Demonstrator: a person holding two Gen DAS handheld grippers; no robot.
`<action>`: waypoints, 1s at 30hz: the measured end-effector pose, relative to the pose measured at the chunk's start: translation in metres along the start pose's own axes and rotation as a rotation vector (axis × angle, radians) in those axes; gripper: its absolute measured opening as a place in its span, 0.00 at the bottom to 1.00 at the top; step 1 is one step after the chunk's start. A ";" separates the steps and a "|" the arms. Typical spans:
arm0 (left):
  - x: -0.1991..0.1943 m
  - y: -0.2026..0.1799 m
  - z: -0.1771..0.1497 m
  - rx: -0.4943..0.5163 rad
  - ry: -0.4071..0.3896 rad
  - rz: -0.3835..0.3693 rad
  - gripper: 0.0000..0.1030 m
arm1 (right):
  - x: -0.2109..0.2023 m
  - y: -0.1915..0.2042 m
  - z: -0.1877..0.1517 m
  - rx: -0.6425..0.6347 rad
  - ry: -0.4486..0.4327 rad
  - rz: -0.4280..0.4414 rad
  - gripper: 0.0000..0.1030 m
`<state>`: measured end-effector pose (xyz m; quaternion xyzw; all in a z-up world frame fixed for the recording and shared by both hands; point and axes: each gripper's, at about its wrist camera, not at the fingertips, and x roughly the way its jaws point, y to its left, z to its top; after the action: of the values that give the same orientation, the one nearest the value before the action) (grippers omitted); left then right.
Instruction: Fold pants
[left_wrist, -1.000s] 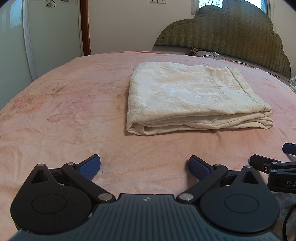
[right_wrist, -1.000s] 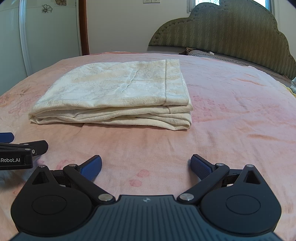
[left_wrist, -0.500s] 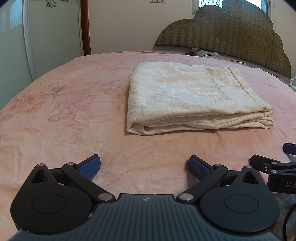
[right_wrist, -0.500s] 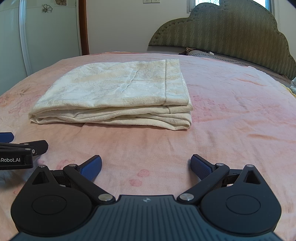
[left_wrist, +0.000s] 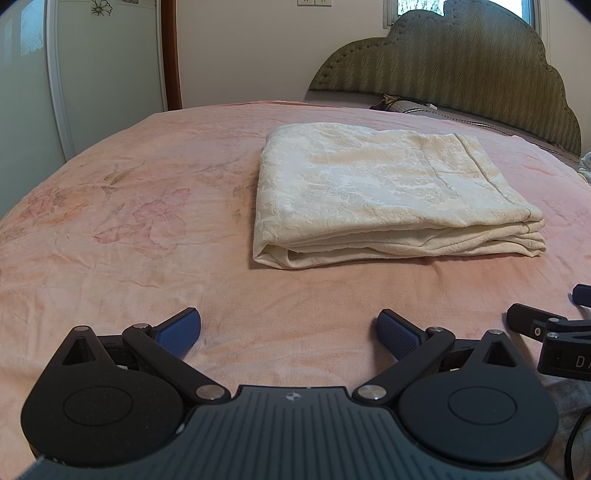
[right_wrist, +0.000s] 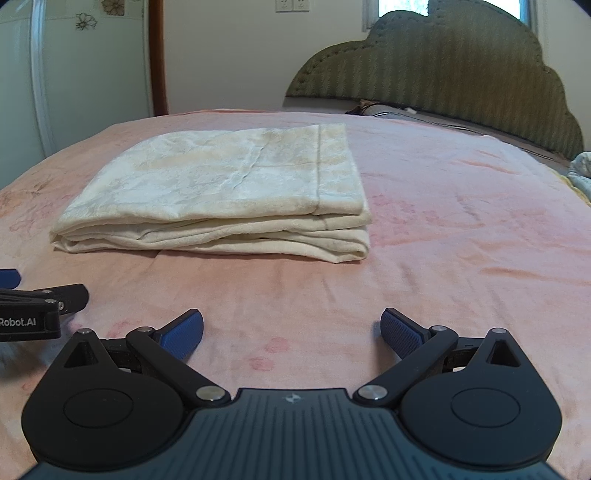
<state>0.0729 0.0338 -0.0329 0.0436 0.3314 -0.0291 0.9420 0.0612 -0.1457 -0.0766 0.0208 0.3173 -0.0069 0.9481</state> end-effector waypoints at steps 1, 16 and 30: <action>0.000 0.000 0.000 0.000 0.000 0.000 1.00 | 0.001 0.000 0.000 0.002 0.005 0.003 1.00; 0.000 0.000 0.000 0.000 0.000 0.000 1.00 | 0.003 -0.002 0.000 0.006 0.020 0.024 1.00; 0.000 0.000 0.000 0.000 0.000 -0.001 1.00 | 0.003 -0.002 0.000 0.006 0.020 0.024 1.00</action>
<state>0.0728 0.0341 -0.0329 0.0433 0.3316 -0.0293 0.9420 0.0636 -0.1477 -0.0783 0.0277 0.3267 0.0038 0.9447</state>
